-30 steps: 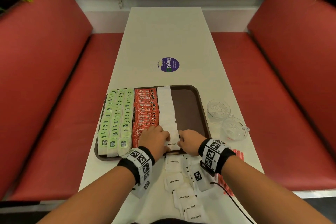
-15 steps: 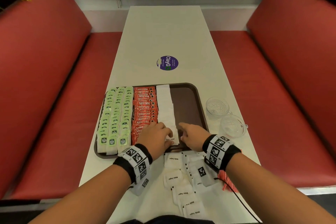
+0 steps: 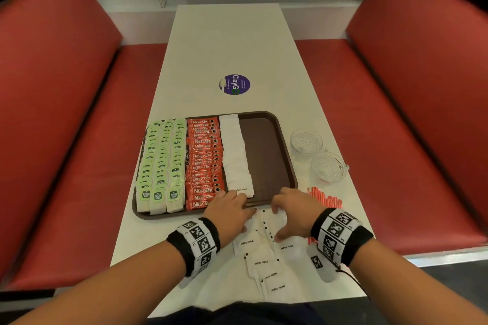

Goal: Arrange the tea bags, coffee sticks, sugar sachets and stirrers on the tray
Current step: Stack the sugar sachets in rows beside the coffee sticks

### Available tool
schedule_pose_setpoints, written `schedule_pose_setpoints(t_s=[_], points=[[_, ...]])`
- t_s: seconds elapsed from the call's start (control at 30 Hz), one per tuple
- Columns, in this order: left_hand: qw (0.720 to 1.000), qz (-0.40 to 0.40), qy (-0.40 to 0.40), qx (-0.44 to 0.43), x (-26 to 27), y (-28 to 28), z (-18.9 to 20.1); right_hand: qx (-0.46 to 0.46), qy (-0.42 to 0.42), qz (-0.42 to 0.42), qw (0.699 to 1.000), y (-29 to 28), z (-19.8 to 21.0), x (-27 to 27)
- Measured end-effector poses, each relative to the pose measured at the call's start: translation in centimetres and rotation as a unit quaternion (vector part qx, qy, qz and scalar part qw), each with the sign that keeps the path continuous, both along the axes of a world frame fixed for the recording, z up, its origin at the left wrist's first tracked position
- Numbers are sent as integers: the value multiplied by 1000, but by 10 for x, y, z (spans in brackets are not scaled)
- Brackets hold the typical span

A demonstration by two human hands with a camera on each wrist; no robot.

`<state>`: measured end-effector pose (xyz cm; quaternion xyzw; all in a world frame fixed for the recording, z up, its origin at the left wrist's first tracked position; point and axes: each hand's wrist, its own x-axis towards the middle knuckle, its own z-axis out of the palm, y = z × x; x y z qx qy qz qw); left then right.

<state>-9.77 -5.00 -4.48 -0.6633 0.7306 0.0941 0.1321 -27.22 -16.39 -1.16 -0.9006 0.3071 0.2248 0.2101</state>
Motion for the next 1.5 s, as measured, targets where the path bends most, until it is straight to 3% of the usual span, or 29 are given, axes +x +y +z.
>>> schedule_pose_setpoints(t_s=[0.13,0.37,0.6,0.8,1.03,1.17,1.37,1.5], points=[[1000,-15,-10,7,1,-2,4,-20,34,35,999,8,-5,-5],[998,-24,-49,40,0,-3,7,-56,21,51,997,13,-8,-5],[997,7,19,73,1,-7,20,-63,34,61,996,16,-5,-1],[983,65,145,94,16,-10,24,-45,46,84,994,13,-2,-2],[974,65,212,47,35,-12,37,46,-46,-15,998,-1,5,-5],[957,105,272,0,42,-16,46,48,-109,-41,992,-12,11,-1],[918,142,367,-47,43,-29,58,76,-257,-113,957,-21,16,12],[905,162,386,-80,44,-37,56,162,-306,-139,928,-22,15,21]])
